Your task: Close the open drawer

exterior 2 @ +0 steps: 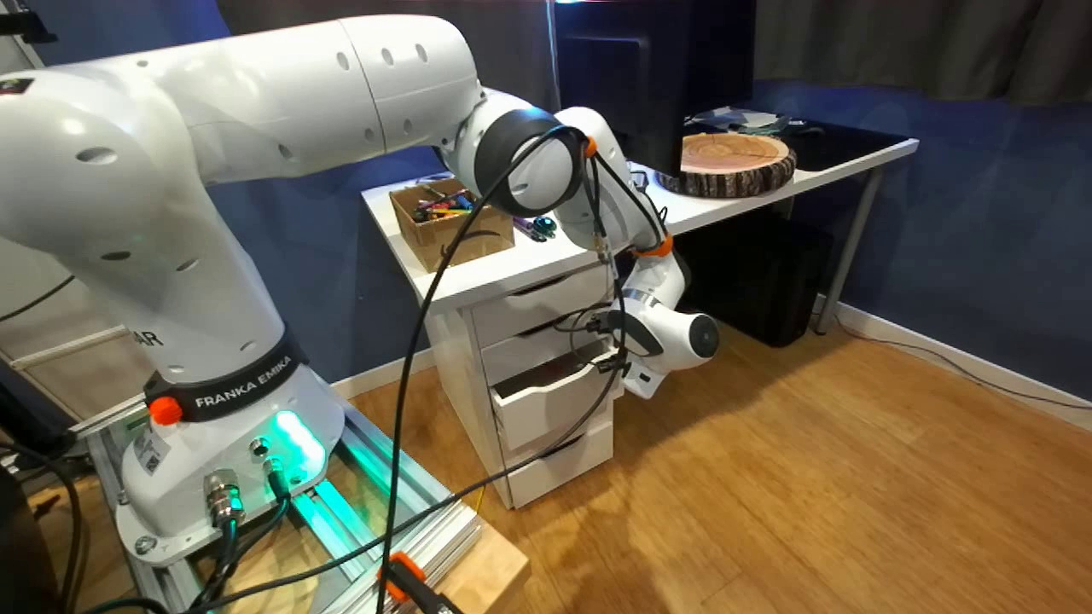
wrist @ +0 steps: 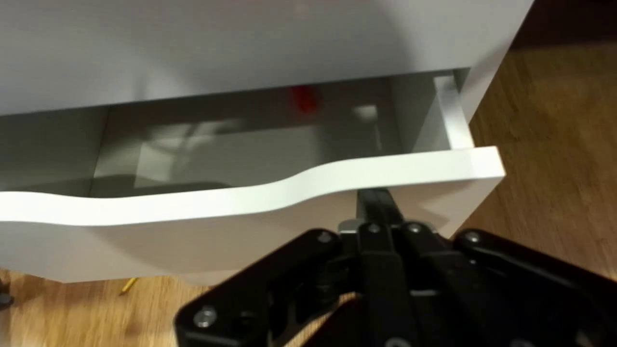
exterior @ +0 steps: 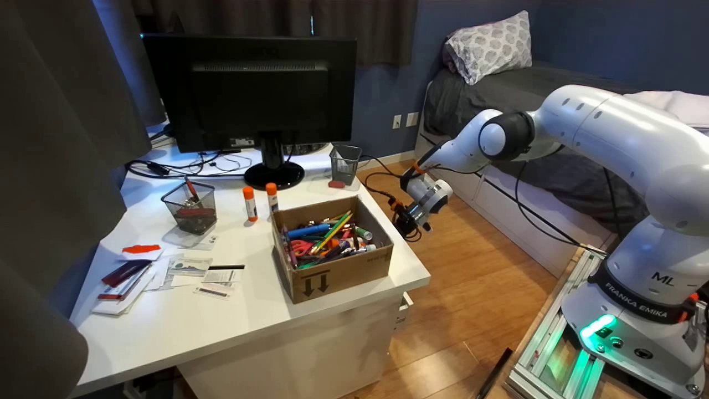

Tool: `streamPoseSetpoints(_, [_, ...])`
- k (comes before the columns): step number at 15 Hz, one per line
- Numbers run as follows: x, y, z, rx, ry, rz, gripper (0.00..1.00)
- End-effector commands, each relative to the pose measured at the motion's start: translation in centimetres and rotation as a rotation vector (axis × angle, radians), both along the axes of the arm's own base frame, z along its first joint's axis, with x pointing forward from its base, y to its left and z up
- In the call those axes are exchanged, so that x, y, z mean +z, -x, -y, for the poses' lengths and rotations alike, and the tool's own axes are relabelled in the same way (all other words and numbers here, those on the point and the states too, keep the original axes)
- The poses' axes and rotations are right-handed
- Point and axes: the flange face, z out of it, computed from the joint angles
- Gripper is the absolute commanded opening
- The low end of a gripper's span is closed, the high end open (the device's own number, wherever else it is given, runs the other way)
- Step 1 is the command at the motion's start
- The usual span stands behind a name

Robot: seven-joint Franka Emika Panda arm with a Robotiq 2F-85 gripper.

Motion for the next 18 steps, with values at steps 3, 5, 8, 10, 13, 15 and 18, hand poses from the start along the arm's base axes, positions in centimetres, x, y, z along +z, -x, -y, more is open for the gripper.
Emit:
streamPoseSetpoints(3, [-0.1, -0.3, -3.8, -0.051, -0.143, 0.034, 0.00])
streamPoseSetpoints(5, [-0.2, -0.1, -4.2, -0.062, -0.148, 0.033, 0.00])
streamPoseSetpoints(8, [-0.1, -0.1, -3.1, -0.091, -0.156, 0.042, 0.00])
streamPoseSetpoints(10, [0.1, -0.2, -2.2, -0.107, -0.151, 0.049, 0.00])
streamPoseSetpoints(13, [-0.2, 0.3, -0.5, -0.077, -0.053, -0.002, 0.00])
streamPoseSetpoints(15, [-0.5, 0.8, 0.3, -0.068, -0.008, -0.018, 0.00])
streamPoseSetpoints(18, [-0.7, 0.8, -0.7, -0.055, -0.004, -0.016, 0.00])
